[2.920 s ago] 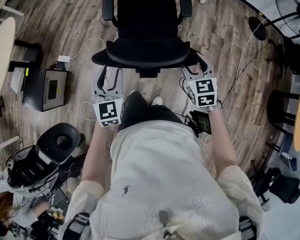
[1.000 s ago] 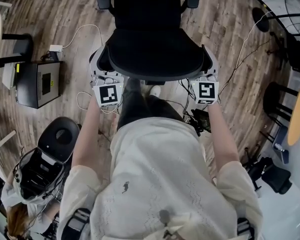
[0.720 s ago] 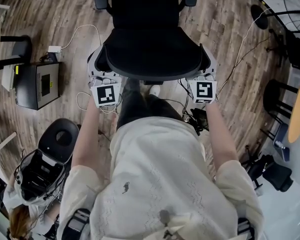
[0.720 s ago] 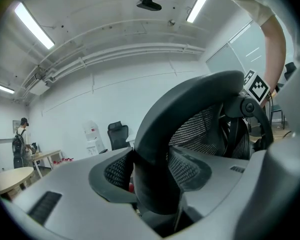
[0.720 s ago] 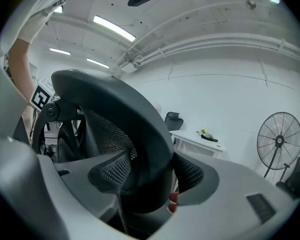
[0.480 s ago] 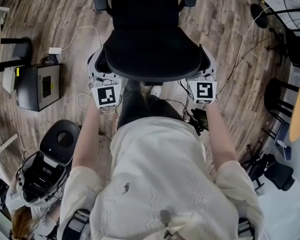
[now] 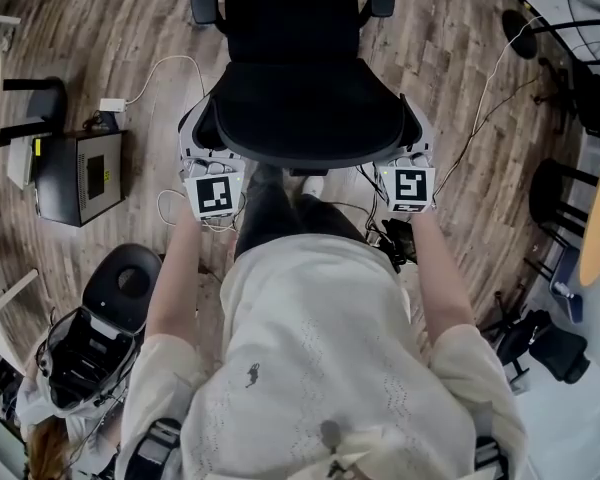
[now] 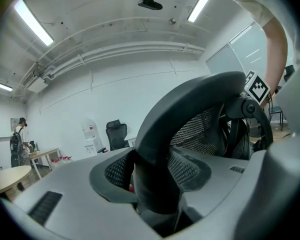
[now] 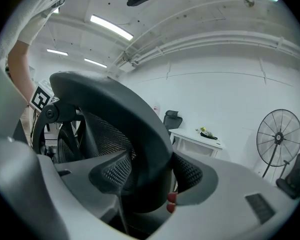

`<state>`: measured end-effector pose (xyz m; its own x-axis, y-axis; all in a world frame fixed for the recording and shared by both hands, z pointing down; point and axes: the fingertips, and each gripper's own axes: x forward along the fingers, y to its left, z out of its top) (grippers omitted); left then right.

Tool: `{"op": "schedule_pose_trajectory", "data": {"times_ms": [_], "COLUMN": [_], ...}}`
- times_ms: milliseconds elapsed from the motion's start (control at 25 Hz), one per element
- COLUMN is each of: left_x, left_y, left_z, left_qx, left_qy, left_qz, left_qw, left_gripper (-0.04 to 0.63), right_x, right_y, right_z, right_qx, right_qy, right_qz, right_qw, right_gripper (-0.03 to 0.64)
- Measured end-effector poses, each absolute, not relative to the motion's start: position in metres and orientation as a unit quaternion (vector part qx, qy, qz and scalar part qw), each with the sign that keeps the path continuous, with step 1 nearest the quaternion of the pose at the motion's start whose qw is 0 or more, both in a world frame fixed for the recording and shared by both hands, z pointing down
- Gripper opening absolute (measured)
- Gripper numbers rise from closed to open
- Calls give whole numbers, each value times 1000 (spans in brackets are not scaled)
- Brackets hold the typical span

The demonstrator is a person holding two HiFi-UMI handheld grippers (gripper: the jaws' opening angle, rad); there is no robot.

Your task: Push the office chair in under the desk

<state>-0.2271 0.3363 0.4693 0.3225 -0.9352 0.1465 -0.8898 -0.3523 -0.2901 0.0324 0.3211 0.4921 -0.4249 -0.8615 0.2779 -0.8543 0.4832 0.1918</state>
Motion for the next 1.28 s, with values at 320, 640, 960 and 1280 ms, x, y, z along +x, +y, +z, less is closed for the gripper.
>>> {"op": "schedule_pose_trajectory", "data": {"times_ms": [320,640,960,1280], "left_x": [-236,-243,-247,-245], "left_y": [307,276,247,221], "left_z": [473,477,478,475], "left_qx": [-810,-815,-820,-827], "left_qy": [563,558,550,541], "left_qz": [-142,-143,-140,-133], "left_qw": [86,68,72,75], "left_gripper": [231,224,221,221], "right_x": [24,20,15,16], "right_y": [295,266,243,223], "right_z": [496,495,496,494], "right_qx": [512,518,527,537], "right_qy": [-842,-837,-831,-825], "right_qz": [-4,-3,4,9], "right_qw": [170,173,175,174], "right_gripper": [268,268,268,268]}}
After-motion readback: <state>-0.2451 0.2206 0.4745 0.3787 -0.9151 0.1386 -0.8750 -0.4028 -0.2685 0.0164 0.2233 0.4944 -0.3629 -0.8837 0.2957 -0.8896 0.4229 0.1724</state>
